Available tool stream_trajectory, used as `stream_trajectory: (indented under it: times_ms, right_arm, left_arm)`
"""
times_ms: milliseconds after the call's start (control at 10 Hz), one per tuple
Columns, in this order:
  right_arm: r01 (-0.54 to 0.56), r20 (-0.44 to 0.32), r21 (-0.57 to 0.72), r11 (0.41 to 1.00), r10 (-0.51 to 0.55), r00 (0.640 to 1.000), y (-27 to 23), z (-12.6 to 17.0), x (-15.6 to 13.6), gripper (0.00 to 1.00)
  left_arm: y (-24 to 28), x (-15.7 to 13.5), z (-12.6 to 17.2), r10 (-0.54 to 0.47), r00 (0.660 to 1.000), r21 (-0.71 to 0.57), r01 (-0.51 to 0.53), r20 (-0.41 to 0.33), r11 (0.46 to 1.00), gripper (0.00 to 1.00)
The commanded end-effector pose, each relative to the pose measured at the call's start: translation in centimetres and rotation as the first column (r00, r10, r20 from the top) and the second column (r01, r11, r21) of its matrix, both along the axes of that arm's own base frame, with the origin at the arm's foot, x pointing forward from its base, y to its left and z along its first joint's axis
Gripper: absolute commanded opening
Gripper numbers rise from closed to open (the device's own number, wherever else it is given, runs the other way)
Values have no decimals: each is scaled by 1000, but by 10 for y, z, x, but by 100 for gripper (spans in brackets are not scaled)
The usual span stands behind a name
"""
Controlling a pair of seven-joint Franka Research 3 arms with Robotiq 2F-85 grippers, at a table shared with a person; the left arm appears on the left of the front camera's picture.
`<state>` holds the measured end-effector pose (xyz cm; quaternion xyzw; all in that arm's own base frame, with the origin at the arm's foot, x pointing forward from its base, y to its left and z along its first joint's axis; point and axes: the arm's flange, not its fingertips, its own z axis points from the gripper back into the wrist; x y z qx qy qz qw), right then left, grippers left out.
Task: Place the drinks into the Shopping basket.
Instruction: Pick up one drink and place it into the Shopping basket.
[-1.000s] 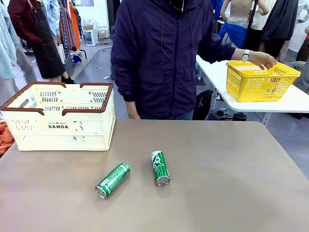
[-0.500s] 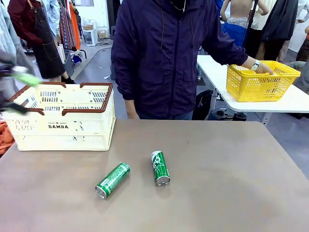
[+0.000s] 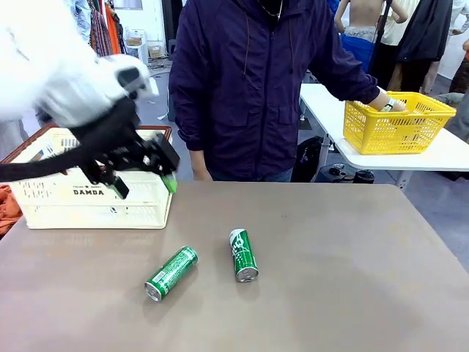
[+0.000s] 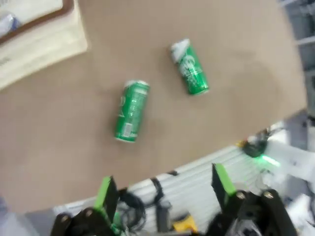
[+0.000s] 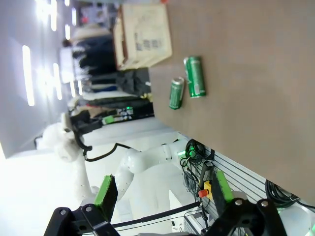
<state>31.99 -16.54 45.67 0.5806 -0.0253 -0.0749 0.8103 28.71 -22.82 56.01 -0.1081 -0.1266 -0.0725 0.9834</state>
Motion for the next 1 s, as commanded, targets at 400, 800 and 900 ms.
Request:
stream_trajectory:
  times_ms: [400, 800, 900]
  right_arm:
    - [-6, -16, -4, 1000, 6, 1000, -1, 5, -1, 100]
    - [-6, -16, -4, 1000, 6, 1000, -1, 5, -1, 100]
    - [-6, -16, -4, 1000, 6, 1000, -1, 5, -1, 100]
  left_arm:
    - [-36, -10, -37, 37, 999, 102, -40, 23, 994, 100]
    - [-71, -22, -58, 274, 959, 98, -267, -69, 959, 100]
    - [-88, -27, -62, 370, 926, 122, -360, -71, 925, 100]
